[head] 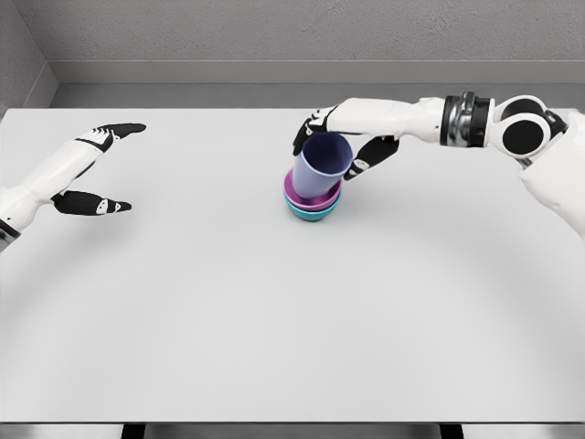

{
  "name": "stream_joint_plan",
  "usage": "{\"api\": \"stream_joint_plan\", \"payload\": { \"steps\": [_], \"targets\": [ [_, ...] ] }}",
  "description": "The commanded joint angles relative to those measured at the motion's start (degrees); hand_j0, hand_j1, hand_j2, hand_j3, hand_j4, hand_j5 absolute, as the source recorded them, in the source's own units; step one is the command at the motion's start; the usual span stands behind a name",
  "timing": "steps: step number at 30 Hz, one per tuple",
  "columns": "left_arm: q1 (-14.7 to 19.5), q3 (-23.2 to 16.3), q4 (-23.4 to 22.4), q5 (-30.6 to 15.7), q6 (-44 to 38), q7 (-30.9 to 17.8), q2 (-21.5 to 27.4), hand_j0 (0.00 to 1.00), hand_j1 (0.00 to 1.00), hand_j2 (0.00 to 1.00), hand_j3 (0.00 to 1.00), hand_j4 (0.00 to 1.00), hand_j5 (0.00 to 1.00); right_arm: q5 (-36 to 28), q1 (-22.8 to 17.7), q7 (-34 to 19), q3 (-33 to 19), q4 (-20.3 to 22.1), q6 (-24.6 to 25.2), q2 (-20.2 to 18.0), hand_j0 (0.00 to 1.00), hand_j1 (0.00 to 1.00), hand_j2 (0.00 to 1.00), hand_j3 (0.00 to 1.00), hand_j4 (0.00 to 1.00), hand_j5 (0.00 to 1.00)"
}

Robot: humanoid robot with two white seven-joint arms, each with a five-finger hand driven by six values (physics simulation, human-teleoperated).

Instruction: Stacking bowl and cup with both arms

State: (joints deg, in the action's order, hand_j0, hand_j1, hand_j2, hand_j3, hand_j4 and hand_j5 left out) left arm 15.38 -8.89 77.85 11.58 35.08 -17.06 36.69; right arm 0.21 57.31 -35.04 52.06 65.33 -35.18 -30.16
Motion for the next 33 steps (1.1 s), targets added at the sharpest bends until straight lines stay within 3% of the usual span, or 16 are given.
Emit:
{"api": "stream_joint_plan", "payload": {
  "steps": [1,3,4,14,18,20,24,33],
  "targets": [
    [0.0,0.01,0.02,-0.42,-0.08,0.01,0.05,1.0,1.0,1.0,1.0,1.0,1.0,-0.38,0.09,0.04,-0.03,-0.11,0.18,0.01,0.85,0.85,0.85,0.85,0.85,0.85],
    [0.0,0.01,0.02,-0.5,-0.08,0.1,0.05,1.0,1.0,1.0,1.0,1.0,1.0,-0.38,0.0,0.04,-0.03,-0.11,0.18,0.01,0.99,0.99,0.99,0.99,0.99,0.99],
    [0.0,0.01,0.02,-0.42,-0.08,0.01,-0.13,1.0,1.0,1.0,1.0,1.0,1.0,-0.3,0.0,0.04,-0.03,-0.11,0.18,0.01,1.0,1.0,1.0,1.0,1.0,1.0],
    [0.0,0.01,0.19,-0.5,-0.08,0.01,-0.13,1.0,1.0,1.0,1.0,1.0,1.0,-0.56,0.09,0.04,-0.47,-0.02,0.18,-1.22,1.0,1.0,1.0,1.0,1.0,1.0],
    [-0.09,0.01,0.19,-0.5,-0.08,0.01,-0.21,1.0,1.0,1.0,1.0,1.0,1.0,-1.0,0.35,0.04,-1.26,-0.11,0.18,-5.61,1.0,1.0,1.0,1.0,1.0,1.0],
    [-0.09,0.01,0.19,-0.5,-0.08,0.01,-0.21,1.0,1.0,1.0,1.0,1.0,1.0,-1.53,0.09,0.04,-2.05,-0.37,0.18,-10.26,1.0,1.0,1.0,1.0,1.0,1.0],
    [-0.35,0.01,0.46,-0.59,-0.08,0.01,-0.3,1.0,1.0,1.0,1.0,1.0,1.0,-1.26,-3.6,0.04,-6.18,-4.33,0.18,-14.66,1.0,1.0,1.0,1.0,1.0,1.0],
    [-0.7,0.1,0.55,-0.59,-0.08,0.01,-0.39,1.0,1.0,1.0,1.0,1.0,1.0,-1.26,-3.69,0.04,-6.18,-4.42,0.18,-14.67,1.0,1.0,1.0,1.0,1.0,1.0]
  ]
}}
